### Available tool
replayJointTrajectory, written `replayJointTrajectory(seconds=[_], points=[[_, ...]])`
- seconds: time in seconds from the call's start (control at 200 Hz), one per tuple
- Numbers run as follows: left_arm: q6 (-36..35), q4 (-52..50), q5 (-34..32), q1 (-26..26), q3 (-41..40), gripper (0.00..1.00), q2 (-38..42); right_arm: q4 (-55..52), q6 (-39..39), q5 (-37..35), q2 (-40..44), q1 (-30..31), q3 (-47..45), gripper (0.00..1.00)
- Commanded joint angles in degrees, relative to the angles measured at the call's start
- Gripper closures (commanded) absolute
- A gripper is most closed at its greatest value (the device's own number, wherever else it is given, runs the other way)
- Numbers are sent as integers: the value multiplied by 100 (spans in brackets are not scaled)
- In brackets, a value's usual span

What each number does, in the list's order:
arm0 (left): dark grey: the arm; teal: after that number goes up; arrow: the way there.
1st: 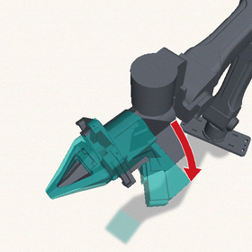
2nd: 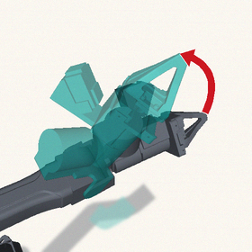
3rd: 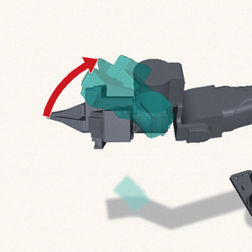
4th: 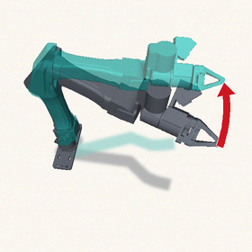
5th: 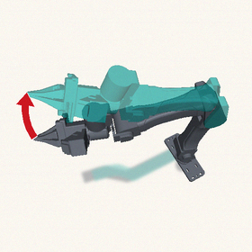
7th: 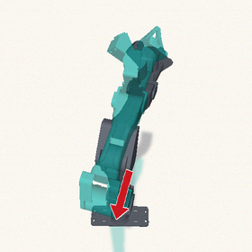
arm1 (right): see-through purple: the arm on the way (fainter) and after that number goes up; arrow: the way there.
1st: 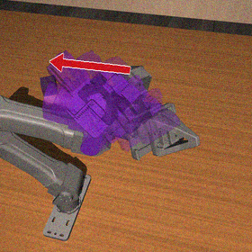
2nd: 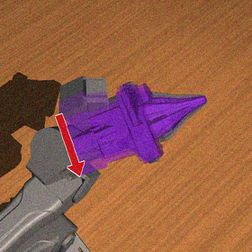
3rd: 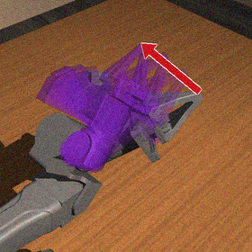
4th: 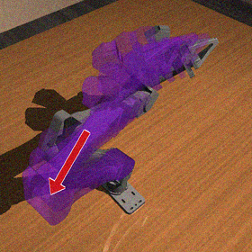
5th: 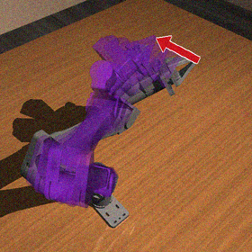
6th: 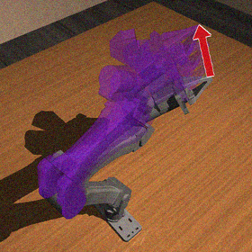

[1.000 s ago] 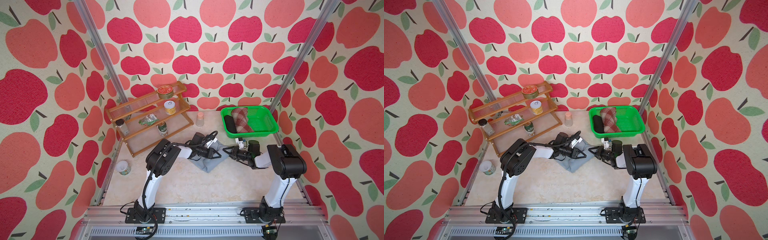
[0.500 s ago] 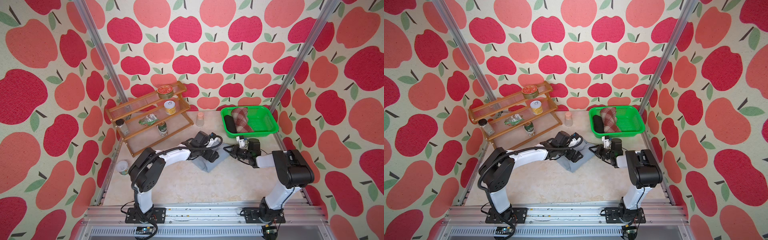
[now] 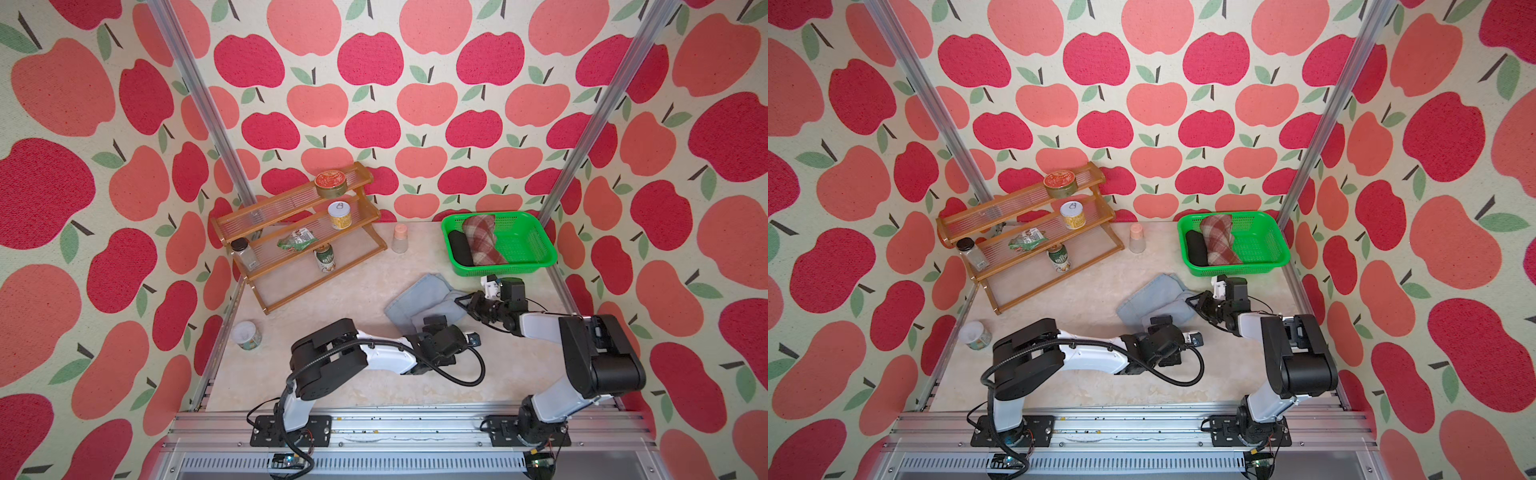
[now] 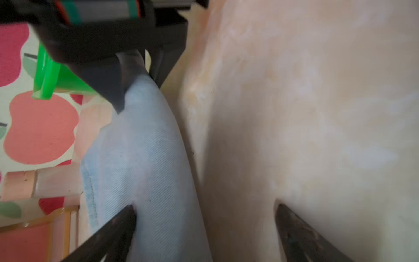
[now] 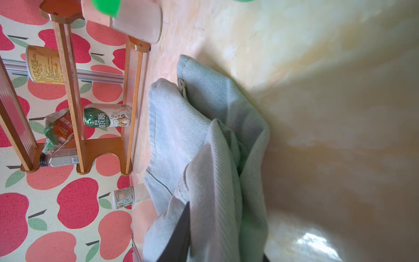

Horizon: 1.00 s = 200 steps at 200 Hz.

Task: Roll up the skirts
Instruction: Roll the skirt at the center of the board.

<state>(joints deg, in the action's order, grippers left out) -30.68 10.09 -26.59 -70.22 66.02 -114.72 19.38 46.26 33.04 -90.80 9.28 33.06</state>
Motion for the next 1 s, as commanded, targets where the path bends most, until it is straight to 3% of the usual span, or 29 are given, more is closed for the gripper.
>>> replayJointTrajectory(seconds=[0.0,0.185,0.24,0.25,0.3,0.335,0.37,0.445,0.5,0.58,0.67,0.78,0.995], points=[[-322,-202,-764,26,280,1,-448,-405,-190,-136,171,-106,1,100],[-146,-916,-1012,148,875,0,-1009,-517,-248,-44,349,-266,-119,100],[-115,-1145,-1032,181,975,6,-1144,-563,-273,-18,406,-338,-141,100],[-114,-1175,-1032,183,988,9,-1155,-583,-275,-10,417,-350,-142,100],[-92,-1287,-1048,201,1018,49,-1230,-656,-306,9,482,-411,-142,100],[-69,-1371,-1059,210,1055,69,-1282,-710,-335,19,526,-462,-142,100],[-23,-1532,-1016,224,1126,82,-1332,-784,-374,19,577,-499,-135,100],[204,-2045,-695,279,1305,97,-1389,-922,-434,25,662,-586,-103,98],[400,-2216,-464,334,1364,100,-1369,-1001,-483,49,705,-641,-67,84],[814,-2412,206,485,1395,100,-1222,-1048,-482,127,806,-747,-68,56],[1313,-2665,1376,780,1419,99,-1028,-1113,-484,167,1030,-923,-131,40],[1792,-2608,2800,1164,1297,99,-814,-1072,-435,307,1317,-1163,-304,30],[2490,-2500,4775,1743,1372,98,-899,-576,-356,607,1618,-1394,-730,23]])
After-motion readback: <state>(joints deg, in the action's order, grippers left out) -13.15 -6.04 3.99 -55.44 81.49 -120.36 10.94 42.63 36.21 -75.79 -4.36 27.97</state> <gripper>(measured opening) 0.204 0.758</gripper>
